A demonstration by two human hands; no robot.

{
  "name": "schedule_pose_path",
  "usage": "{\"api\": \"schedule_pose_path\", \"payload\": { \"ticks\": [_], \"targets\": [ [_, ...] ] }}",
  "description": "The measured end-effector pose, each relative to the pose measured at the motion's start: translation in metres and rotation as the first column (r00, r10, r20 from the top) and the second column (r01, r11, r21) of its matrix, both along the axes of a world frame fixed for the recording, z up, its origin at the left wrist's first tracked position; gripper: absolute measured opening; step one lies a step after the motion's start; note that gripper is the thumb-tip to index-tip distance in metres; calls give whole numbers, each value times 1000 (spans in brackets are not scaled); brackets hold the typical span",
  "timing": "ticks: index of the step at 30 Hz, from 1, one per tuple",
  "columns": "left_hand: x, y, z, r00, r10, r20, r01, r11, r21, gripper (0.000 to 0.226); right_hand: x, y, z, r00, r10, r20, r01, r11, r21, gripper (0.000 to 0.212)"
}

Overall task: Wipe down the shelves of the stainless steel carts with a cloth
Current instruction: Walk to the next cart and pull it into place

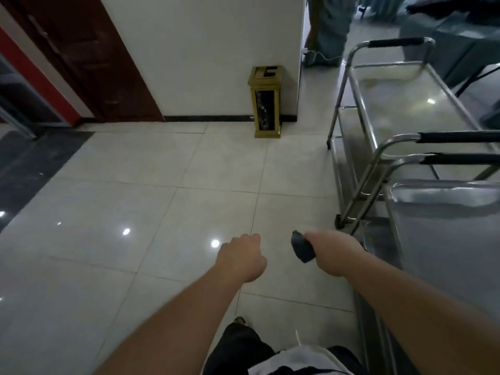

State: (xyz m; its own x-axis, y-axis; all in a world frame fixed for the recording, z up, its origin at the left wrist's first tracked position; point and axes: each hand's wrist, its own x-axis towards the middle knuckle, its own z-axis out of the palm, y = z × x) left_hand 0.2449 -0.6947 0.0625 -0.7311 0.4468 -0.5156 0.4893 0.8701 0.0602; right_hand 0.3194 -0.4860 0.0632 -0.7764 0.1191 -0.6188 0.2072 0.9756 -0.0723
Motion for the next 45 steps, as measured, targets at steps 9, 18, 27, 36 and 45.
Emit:
{"api": "schedule_pose_path", "payload": {
  "ticks": [9,18,27,36,45],
  "targets": [
    [-144,106,-17,938,-348,-9,348,938,10,52,-82,55,-22,908,-420,2,416,899,-134,51],
    [-245,196,-43,741,-671,28,670,742,27,52,-96,79,-46,495,-869,18,832,468,-297,56],
    [-225,292,-69,512,-853,103,856,516,21,48,-61,114,-74,188,-981,56,934,161,-318,41],
    [-209,356,-83,418,-889,187,901,432,36,54,-41,132,-94,6,-991,132,960,-32,-278,42],
    [-236,404,-143,277,-914,297,958,287,-10,54,-60,122,-127,-169,-970,176,956,-205,-210,32]
  ]
}}
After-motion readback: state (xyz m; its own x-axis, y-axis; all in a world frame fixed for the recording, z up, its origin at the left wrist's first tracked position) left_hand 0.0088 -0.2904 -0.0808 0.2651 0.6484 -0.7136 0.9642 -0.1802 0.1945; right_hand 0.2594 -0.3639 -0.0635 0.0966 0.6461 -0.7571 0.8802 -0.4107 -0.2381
